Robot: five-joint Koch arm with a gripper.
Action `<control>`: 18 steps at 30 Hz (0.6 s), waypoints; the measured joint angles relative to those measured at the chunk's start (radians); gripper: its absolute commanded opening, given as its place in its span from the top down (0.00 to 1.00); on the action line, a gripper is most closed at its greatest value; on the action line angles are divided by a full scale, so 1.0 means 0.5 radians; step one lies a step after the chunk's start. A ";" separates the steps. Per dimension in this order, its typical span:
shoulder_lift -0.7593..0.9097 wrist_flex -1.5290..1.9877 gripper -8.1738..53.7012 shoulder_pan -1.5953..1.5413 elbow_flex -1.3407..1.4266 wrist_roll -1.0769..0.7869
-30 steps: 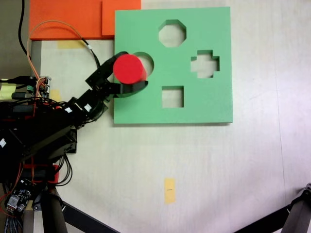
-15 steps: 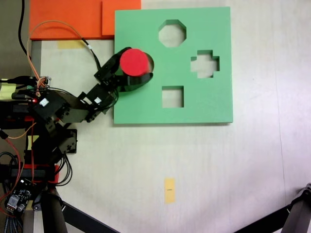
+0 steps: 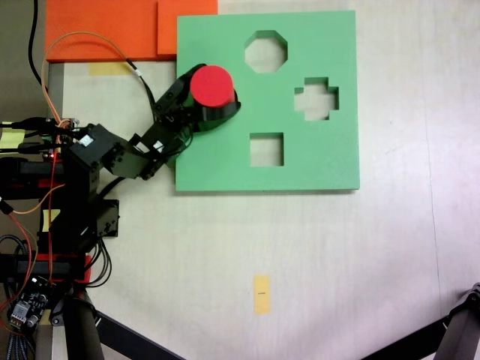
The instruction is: Put the cylinder block into the corresponding hole
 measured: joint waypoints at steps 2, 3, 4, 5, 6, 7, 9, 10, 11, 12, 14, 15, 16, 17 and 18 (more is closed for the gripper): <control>-0.015 0.000 0.34 -0.003 -0.009 0.000; -0.034 0.000 0.31 0.000 -0.028 0.000; -0.052 0.000 0.28 -0.003 -0.034 0.000; -0.071 -0.003 0.26 -0.003 -0.037 0.000; -0.074 0.000 0.26 0.003 -0.034 0.000; -0.071 -0.003 0.25 0.006 -0.025 0.000; -0.074 0.000 0.23 0.006 -0.006 0.000; -0.071 -0.003 0.16 0.006 -0.006 0.000; -0.071 -0.003 0.10 0.006 -0.006 0.000; -0.071 -0.003 0.02 0.006 -0.009 0.003; -0.123 -0.006 0.02 0.006 -0.009 0.000; -0.132 -0.006 0.02 0.006 -0.009 0.000; -0.132 -0.006 0.02 0.006 -0.009 0.000; -0.132 -0.006 0.02 0.006 -0.009 -0.012; -0.132 -0.006 0.02 0.006 -0.009 -0.037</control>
